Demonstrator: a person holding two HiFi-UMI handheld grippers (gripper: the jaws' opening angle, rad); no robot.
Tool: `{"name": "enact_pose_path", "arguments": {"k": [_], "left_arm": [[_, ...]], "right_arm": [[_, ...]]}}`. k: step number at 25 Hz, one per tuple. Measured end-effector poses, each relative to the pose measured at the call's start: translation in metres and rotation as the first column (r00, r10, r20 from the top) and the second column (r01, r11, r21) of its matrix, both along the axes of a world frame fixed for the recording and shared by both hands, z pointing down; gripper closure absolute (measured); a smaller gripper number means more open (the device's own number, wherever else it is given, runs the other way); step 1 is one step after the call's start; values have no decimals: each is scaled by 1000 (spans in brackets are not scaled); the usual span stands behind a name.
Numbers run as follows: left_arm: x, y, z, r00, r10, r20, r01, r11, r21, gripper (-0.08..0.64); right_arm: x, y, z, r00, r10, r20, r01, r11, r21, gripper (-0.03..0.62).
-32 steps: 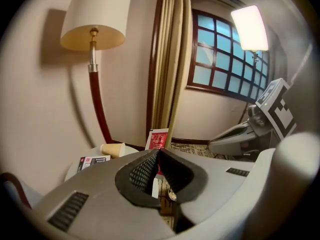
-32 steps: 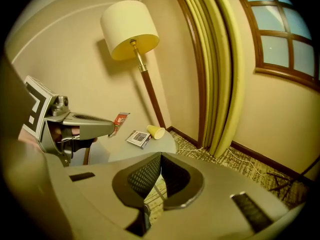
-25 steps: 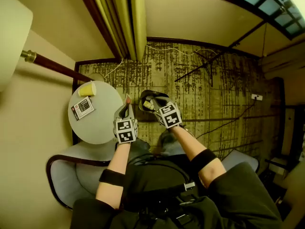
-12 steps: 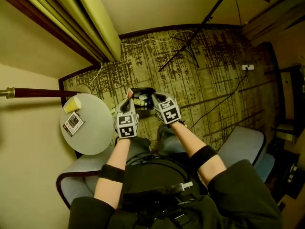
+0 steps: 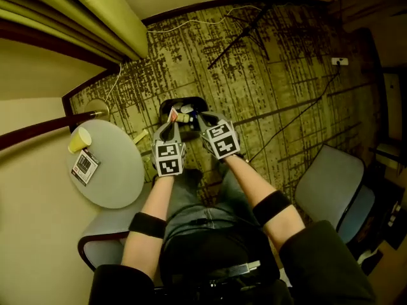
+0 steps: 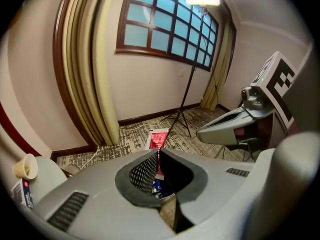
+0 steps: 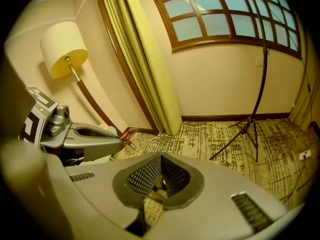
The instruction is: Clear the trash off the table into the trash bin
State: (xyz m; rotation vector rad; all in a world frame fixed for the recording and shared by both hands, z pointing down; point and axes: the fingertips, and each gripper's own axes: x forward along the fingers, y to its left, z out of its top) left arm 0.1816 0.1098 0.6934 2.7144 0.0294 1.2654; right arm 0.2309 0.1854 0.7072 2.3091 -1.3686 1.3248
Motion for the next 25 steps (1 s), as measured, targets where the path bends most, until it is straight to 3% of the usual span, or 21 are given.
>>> {"name": "enact_pose_path", "arguments": {"k": [17,25], "left_arm": [[27,8,291,989,15,147,-9,999,-46,545],[34,14,380,981,39,190,-28,998,-61,545]], "right_arm": [[9,-7,257,991,52,121,-47,998,-50,592],[13,0,334,989,55,137,-46,997,-68,592]]}}
